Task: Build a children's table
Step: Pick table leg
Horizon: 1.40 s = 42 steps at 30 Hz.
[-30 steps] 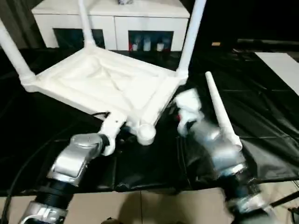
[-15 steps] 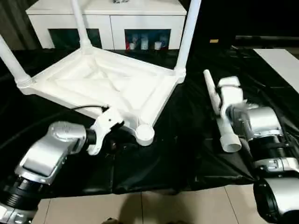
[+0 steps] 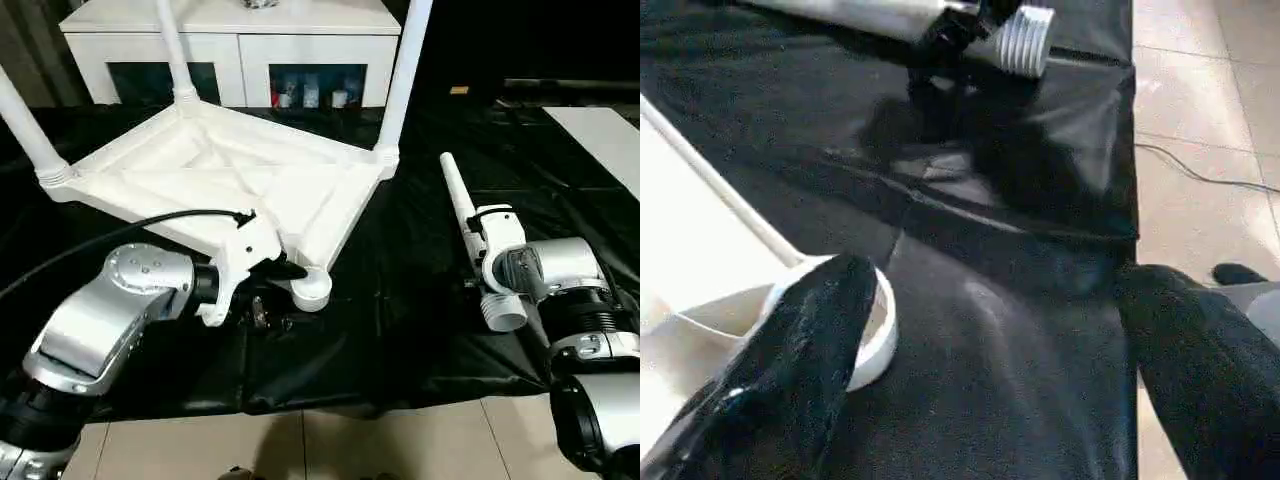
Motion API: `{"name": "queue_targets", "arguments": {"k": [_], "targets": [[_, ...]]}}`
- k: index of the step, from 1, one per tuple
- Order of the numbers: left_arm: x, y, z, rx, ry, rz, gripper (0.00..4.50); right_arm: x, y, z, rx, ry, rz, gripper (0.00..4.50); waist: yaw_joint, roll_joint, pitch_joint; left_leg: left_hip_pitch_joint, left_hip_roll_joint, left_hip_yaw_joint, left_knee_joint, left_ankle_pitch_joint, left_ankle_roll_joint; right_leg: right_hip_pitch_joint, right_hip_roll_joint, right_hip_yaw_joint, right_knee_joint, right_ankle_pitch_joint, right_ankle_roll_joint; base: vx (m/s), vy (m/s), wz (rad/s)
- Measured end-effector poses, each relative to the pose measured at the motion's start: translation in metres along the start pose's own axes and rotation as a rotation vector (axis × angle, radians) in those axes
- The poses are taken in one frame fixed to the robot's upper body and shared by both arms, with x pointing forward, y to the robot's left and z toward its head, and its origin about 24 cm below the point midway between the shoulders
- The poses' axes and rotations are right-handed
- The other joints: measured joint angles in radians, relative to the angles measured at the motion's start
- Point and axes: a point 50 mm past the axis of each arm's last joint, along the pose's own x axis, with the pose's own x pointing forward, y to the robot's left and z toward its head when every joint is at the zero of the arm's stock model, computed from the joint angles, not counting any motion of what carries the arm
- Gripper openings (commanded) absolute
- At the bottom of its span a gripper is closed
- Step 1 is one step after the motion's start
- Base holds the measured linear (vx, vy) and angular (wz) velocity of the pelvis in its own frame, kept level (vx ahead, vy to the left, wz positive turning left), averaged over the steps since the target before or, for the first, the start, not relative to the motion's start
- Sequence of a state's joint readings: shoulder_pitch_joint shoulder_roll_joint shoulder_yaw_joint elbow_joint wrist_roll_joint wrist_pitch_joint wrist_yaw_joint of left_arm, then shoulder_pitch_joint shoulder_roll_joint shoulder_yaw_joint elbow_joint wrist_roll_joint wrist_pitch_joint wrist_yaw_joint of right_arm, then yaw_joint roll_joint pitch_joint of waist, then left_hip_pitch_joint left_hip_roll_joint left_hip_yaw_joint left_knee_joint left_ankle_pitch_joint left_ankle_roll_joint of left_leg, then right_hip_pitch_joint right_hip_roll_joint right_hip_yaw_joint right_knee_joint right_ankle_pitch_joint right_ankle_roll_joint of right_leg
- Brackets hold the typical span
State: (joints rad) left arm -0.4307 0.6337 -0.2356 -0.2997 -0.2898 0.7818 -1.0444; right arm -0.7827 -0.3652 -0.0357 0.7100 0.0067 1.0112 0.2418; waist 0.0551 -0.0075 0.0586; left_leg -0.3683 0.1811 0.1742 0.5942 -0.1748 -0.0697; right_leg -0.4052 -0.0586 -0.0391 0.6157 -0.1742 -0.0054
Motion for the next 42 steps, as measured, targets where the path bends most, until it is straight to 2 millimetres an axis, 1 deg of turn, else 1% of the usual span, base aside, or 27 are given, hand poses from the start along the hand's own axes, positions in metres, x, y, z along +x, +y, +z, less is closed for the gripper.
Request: {"name": "queue_targets", "arguments": {"k": [3,4,5,9,10,11,14,17,18,19,21,25,28,29,31,33,35,37,38,40,41,42], "targets": [[0.0,0.0,0.001,0.003,-0.001,0.0,4.5,0.0,0.0,0.0,0.001,0.002,0.004,3.51,0.001,0.0,0.0,0.0,0.0,0.0,0.001,0.0,0.0,0.0,0.0,0.0,0.0,0.0,0.0,0.0,0.0,0.0],[0.0,0.0,0.001,0.003,-0.001,0.0,4.5,0.0,0.0,0.0,0.001,0.003,0.005,3.51,0.002,0.0,0.0,0.0,0.0,0.0,0.001,0.0,0.0,0.0,0.0,0.0,0.001,0.0,0.0,0.0,0.0,0.0],[0.0,0.0,0.001,0.003,-0.001,0.0,4.5,0.0,0.0,-0.001,0.001,0.003,0.006,3.32,0.003,0.0,0.0,0.0,0.0,0.0,0.001,0.0,0.0,0.0,0.0,0.0,0.001,0.0,0.0,0.0,0.0,0.0],[0.0,0.0,0.002,0.005,-0.006,-0.001,4.5,0.001,-0.002,-0.002,0.018,0.004,0.003,2.97,0.004,0.0,0.0,0.0,0.0,0.0,0.002,0.0,0.0,0.0,0.0,0.0,0.001,0.0,0.0,0.0,0.0,0.0],[0.0,0.0,0.003,0.006,-0.008,-0.001,4.5,0.001,-0.002,-0.002,0.023,0.004,0.002,2.97,0.004,-0.001,0.0,0.0,0.0,0.0,0.002,0.0,0.0,0.0,0.0,0.0,0.001,0.0,0.0,0.0,0.0,0.0],[0.0,0.001,0.003,0.009,-0.009,0.001,4.5,0.001,-0.003,-0.003,0.035,0.004,0.002,2.79,0.005,-0.001,-0.001,0.0,0.0,0.0,0.002,0.0,0.0,0.0,0.0,0.0,0.001,0.0,0.0,0.0,0.0,0.0],[0.0,0.001,0.004,0.013,-0.01,0.01,4.5,0.003,-0.008,-0.008,0.083,-0.006,0.004,2.58,0.006,-0.001,-0.001,0.0,0.0,0.0,0.002,0.0,0.0,0.001,0.0,0.0,0.001,0.0,0.0,0.0,0.0,0.0],[0.0,0.002,0.005,0.015,-0.013,0.021,4.5,0.003,-0.013,-0.012,0.112,-0.009,-0.014,2.24,0.006,-0.003,-0.002,0.0,0.0,-0.001,0.002,0.0,0.0,0.001,0.0,0.0,0.001,0.0,0.0,0.0,0.0,0.0],[0.0,0.003,0.006,0.016,-0.018,0.025,4.5,0.002,-0.015,-0.012,0.129,-0.014,-0.016,2.24,0.007,-0.003,-0.002,0.0,0.0,-0.001,0.002,0.0,0.0,0.002,0.0,0.0,0.001,0.0,0.0,0.0,0.0,0.0],[0.001,0.004,0.007,0.016,-0.026,0.028,4.5,0.002,-0.017,-0.013,0.147,-0.019,-0.022,2.14,0.007,-0.003,-0.002,0.0,0.0,-0.001,0.003,0.0,0.0,0.002,0.0,0.0,0.001,0.0,0.0,0.0,0.0,0.0],[0.002,0.006,0.011,0.016,-0.052,0.041,4.5,0.0,-0.023,-0.016,0.198,-0.037,-0.034,2.0,0.009,-0.002,-0.002,0.0,0.0,-0.001,0.004,0.0,0.0,0.003,0.0,0.0,0.001,0.0,0.0,0.0,0.0,0.0],[0.004,0.016,0.024,0.021,-0.151,0.104,4.5,-0.003,-0.033,-0.019,0.313,-0.1,-0.044,1.91,0.005,-0.002,-0.002,0.0,0.0,-0.001,0.005,0.0,0.0,0.003,0.0,0.0,0.001,0.001,0.0,0.0,0.0,0.0],[0.005,0.026,0.035,-0.005,-0.241,0.18,4.5,-0.006,-0.035,-0.017,0.371,-0.189,-0.035,1.84,0.002,-0.001,-0.001,0.0,0.0,-0.001,0.005,0.0,0.0,0.002,0.0,0.0,0.001,0.002,0.0,0.0,0.0,0.0],[0.006,0.032,0.04,-0.023,-0.279,0.22,4.5,-0.008,-0.034,-0.015,0.392,-0.267,-0.019,1.83,0.0,-0.001,-0.001,0.0,0.0,-0.001,0.005,0.0,0.0,0.002,0.0,0.0,0.001,0.002,0.0,0.0,0.0,0.0],[0.006,0.039,0.047,-0.05,-0.332,0.272,4.5,-0.016,-0.032,-0.005,0.404,-0.407,0.013,1.83,-0.004,0.002,0.0,-0.001,0.0,-0.001,0.005,0.0,0.0,0.001,0.0,0.0,0.001,0.002,0.0,0.0,0.0,0.0],[0.007,0.045,0.057,-0.123,-0.428,0.313,4.5,-0.036,-0.025,0.016,0.404,-0.625,0.117,1.83,-0.006,0.003,0.001,-0.002,0.001,0.0,0.005,0.0,0.0,-0.001,0.0,-0.001,0.001,0.002,0.0,0.0,0.0,0.0],[0.011,0.046,0.067,-0.196,-0.5,0.295,4.5,-0.065,-0.014,0.04,0.37,-0.837,0.247,1.83,-0.006,0.003,0.001,-0.003,0.002,0.0,0.004,0.0,0.001,-0.002,0.001,-0.001,0.001,0.002,-0.001,0.0,0.0,0.0],[0.016,0.045,0.075,-0.28,-0.562,0.254,4.5,-0.091,0.0,0.053,0.333,-0.994,0.392,1.83,0.001,0.003,0.001,-0.004,0.002,-0.001,0.004,-0.001,0.002,-0.002,0.001,-0.003,-0.001,0.002,-0.001,0.0,0.0,0.0],[0.02,0.045,0.079,-0.316,-0.58,0.229,4.5,-0.104,0.011,0.059,0.296,-1.065,0.48,1.83,0.003,0.002,0.0,-0.004,0.003,-0.001,0.004,-0.001,0.003,-0.002,0.001,-0.003,-0.001,0.002,-0.001,0.0,0.0,0.0],[0.027,0.043,0.085,-0.374,-0.611,0.182,4.5,-0.118,0.032,0.061,0.24,-1.125,0.628,1.83,0.007,0.0,0.001,-0.005,0.003,-0.001,0.005,-0.001,0.004,-0.002,0.001,-0.003,-0.001,0.002,-0.001,0.0,0.0,0.0],[0.031,0.041,0.087,-0.399,-0.618,0.156,4.5,-0.121,0.044,0.061,0.208,-1.132,0.701,1.83,0.008,-0.001,0.001,-0.006,0.002,0.0,0.005,-0.002,0.004,-0.001,0.0,-0.003,-0.002,0.002,-0.001,0.0,0.0,0.0],[0.033,0.041,0.09,-0.418,-0.626,0.137,4.5,-0.123,0.049,0.06,0.194,-1.131,0.737,1.83,0.009,-0.002,0.001,-0.006,0.002,0.0,0.006,-0.001,0.005,-0.001,0.0,-0.003,-0.002,0.002,-0.001,0.0,0.0,0.0]]}}
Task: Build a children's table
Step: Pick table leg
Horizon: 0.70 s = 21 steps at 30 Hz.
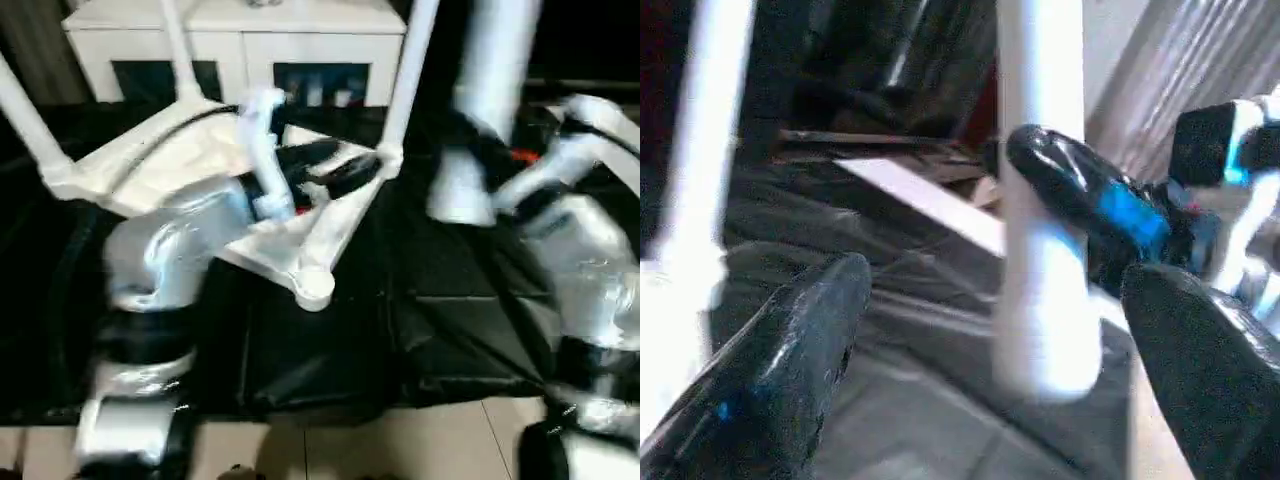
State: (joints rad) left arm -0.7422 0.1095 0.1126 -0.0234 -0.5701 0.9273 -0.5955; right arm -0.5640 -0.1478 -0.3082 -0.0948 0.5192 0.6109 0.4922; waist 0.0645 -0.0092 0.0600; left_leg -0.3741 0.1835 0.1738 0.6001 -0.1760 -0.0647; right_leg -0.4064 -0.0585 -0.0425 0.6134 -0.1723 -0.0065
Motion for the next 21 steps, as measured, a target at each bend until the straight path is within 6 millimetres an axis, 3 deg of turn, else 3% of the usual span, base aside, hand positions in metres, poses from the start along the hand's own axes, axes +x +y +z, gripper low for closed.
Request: {"name": "queue_targets", "arguments": {"k": [5,8,21], "targets": [[0.012,-0.009,0.029,-0.142,-0.135,-0.075,4.5,0.0,0.029,-0.028,0.049,0.117,0.196,1.83,0.017,-0.004,0.003,-0.002,0.0,0.0,0.002,0.001,0.001,0.0,-0.001,0.0,0.0,0.0,0.0,0.0,0.0,0.0],[0.012,-0.012,0.039,-0.194,-0.182,-0.102,4.5,0.001,0.039,-0.032,0.042,0.141,0.263,1.83,0.023,-0.005,0.003,-0.002,-0.001,0.0,0.001,0.001,0.001,0.0,-0.001,0.0,0.0,0.0,0.0,0.0,0.0,0.0],[0.012,-0.01,0.036,-0.173,-0.118,-0.054,4.5,-0.005,0.046,-0.044,-0.005,0.238,0.332,1.83,0.026,-0.012,0.007,-0.006,0.0,-0.002,0.001,0.0,0.002,0.0,-0.001,-0.002,-0.002,0.0,0.001,0.0,0.0,0.0]]}}
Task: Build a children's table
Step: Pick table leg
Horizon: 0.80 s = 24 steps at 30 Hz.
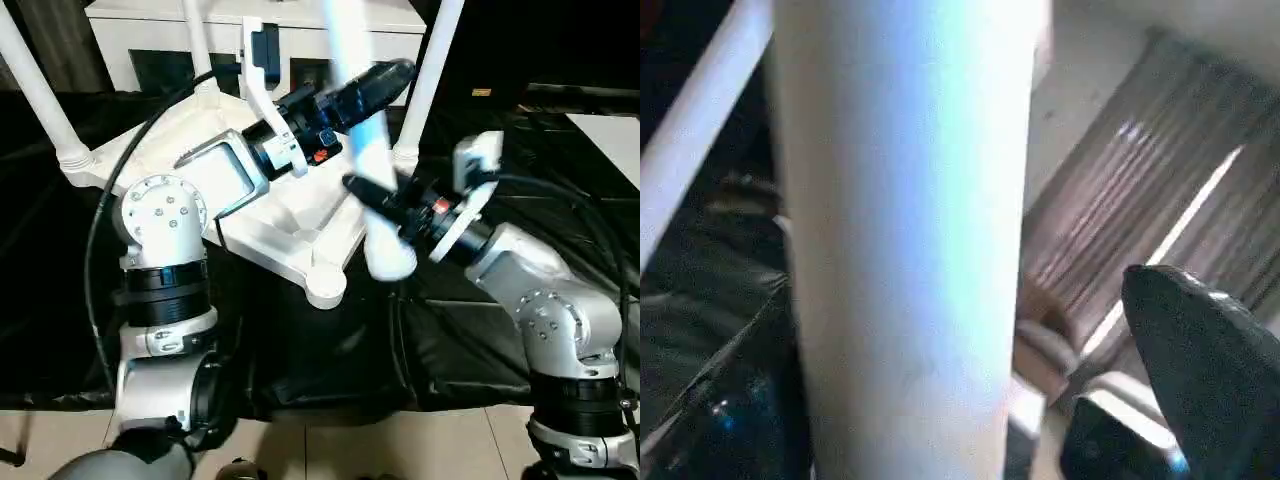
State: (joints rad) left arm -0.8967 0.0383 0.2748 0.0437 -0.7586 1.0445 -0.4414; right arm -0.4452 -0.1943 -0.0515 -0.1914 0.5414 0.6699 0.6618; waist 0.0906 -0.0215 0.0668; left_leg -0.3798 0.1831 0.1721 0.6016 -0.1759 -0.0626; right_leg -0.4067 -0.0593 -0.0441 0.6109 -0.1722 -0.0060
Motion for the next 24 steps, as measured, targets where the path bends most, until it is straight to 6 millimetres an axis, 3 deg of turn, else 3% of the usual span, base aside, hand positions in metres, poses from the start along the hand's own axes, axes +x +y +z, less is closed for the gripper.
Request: {"name": "queue_targets", "arguments": {"k": [1,5,8,14,19,22,24], "targets": [[0.0,0.002,-0.001,0.019,0.016,0.034,4.23,0.0,0.0,-0.001,-0.011,0.011,-0.004,1.83,0.0,0.0,0.0,0.0,0.0,0.0,0.0,0.0,0.0,0.0,0.0,0.0,0.0,0.0,0.0,0.0,0.0,0.0],[0.001,0.018,-0.005,0.046,0.032,0.189,4.1,0.004,-0.003,-0.004,-0.129,0.043,-0.078,1.83,-0.001,0.0,0.0,0.0,0.0,0.0,0.0,0.0,-0.001,0.0,0.0,0.0,0.0,0.0,0.001,0.0,0.0,0.0],[-0.001,0.027,-0.004,0.061,0.016,0.287,3.72,0.006,-0.01,-0.008,-0.21,0.059,-0.165,1.82,-0.002,0.0,0.0,-0.001,0.0,0.0,0.0,0.0,0.0,-0.001,0.0,0.0,0.0,0.0,0.001,0.0,0.0,0.0],[-0.003,0.032,-0.003,0.041,-0.022,0.323,3.27,0.012,-0.006,-0.015,-0.234,0.084,-0.165,1.82,-0.001,0.0,0.0,-0.005,0.0,-0.001,0.0,0.0,0.0,-0.003,0.0,-0.001,0.0,0.0,0.001,0.0,0.0,0.0],[-0.003,0.03,-0.002,0.041,-0.032,0.281,2.89,0.015,-0.002,-0.015,-0.208,0.059,-0.14,1.82,-0.001,0.0,0.0,-0.004,0.0,0.0,0.001,0.0,0.0,-0.003,0.0,0.0,0.001,0.001,0.0,0.0,0.0,0.0],[-0.01,0.019,-0.001,0.05,-0.031,0.088,2.79,0.009,0.001,-0.015,-0.087,0.013,-0.042,1.82,-0.001,0.0,0.0,-0.004,0.0,0.0,0.001,0.0,0.001,-0.003,0.0,0.0,0.0,0.001,0.0,0.0,0.0,0.0],[-0.02,0.014,0.0,0.071,-0.017,-0.044,2.43,0.001,0.005,-0.014,0.004,-0.015,0.051,1.82,-0.001,0.0,0.0,-0.004,0.0,0.0,0.001,0.0,0.001,-0.003,0.0,-0.001,0.0,0.001,0.0,0.0,0.0,0.0]]}}
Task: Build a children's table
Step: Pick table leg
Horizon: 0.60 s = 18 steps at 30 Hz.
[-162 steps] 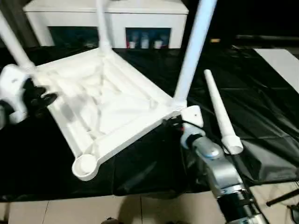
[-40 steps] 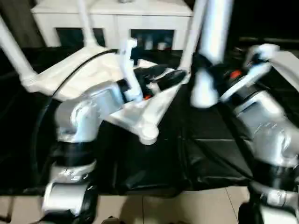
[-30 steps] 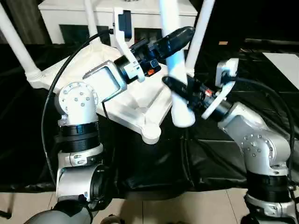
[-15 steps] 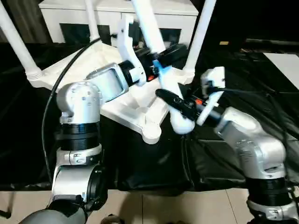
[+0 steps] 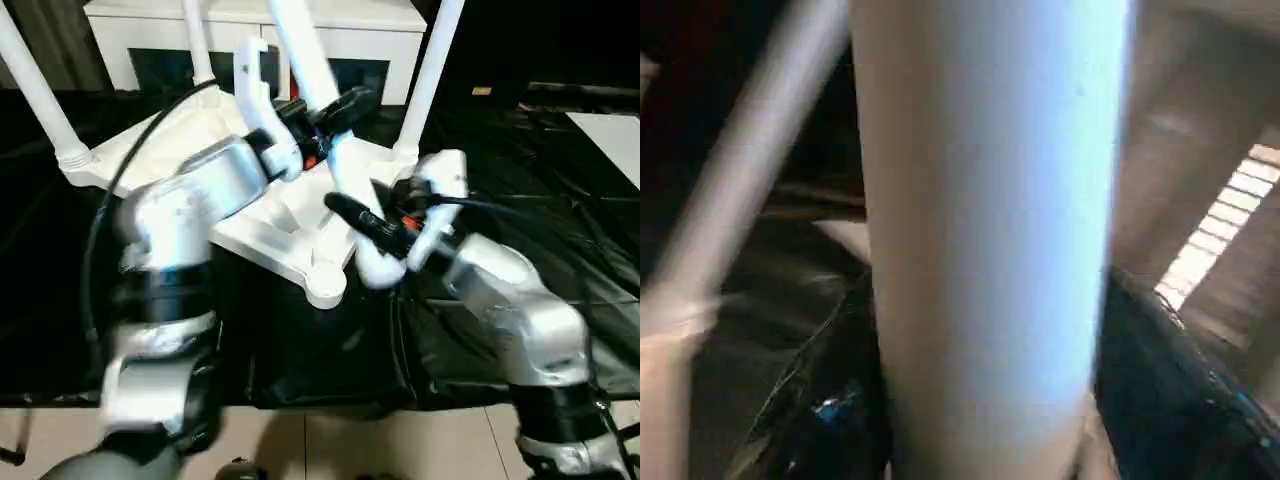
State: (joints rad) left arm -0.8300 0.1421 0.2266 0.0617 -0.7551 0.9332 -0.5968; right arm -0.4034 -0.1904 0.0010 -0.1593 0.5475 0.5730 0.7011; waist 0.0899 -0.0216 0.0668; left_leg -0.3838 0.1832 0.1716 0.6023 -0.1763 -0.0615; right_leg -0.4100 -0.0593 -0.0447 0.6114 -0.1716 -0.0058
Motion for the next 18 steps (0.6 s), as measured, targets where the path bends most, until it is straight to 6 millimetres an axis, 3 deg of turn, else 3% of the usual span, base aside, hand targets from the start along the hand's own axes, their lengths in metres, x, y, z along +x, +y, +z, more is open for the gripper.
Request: {"name": "queue_targets", "arguments": {"k": [4,9,18], "targets": [[-0.01,-0.003,0.002,0.028,0.037,-0.125,2.04,-0.008,0.005,0.0,0.088,0.0,0.102,1.82,0.0,0.0,0.0,0.001,0.0,0.0,0.001,0.001,0.0,0.001,0.0,0.0,0.001,0.0,0.0,0.0,0.0,0.0],[-0.015,-0.005,-0.009,0.009,0.096,-0.221,1.85,-0.017,0.009,-0.008,0.119,0.077,0.171,1.82,0.003,0.0,0.0,0.001,0.0,0.0,0.002,0.001,0.0,0.002,0.0,0.001,0.002,0.001,-0.001,0.0,0.0,0.0],[-0.017,-0.008,-0.014,0.01,0.15,-0.293,1.79,-0.021,0.015,-0.013,0.151,0.128,0.219,1.81,0.002,0.0,0.0,0.001,0.001,0.0,0.003,0.001,0.0,0.002,0.0,0.0,0.003,0.001,-0.001,0.0,0.0,0.0]]}}
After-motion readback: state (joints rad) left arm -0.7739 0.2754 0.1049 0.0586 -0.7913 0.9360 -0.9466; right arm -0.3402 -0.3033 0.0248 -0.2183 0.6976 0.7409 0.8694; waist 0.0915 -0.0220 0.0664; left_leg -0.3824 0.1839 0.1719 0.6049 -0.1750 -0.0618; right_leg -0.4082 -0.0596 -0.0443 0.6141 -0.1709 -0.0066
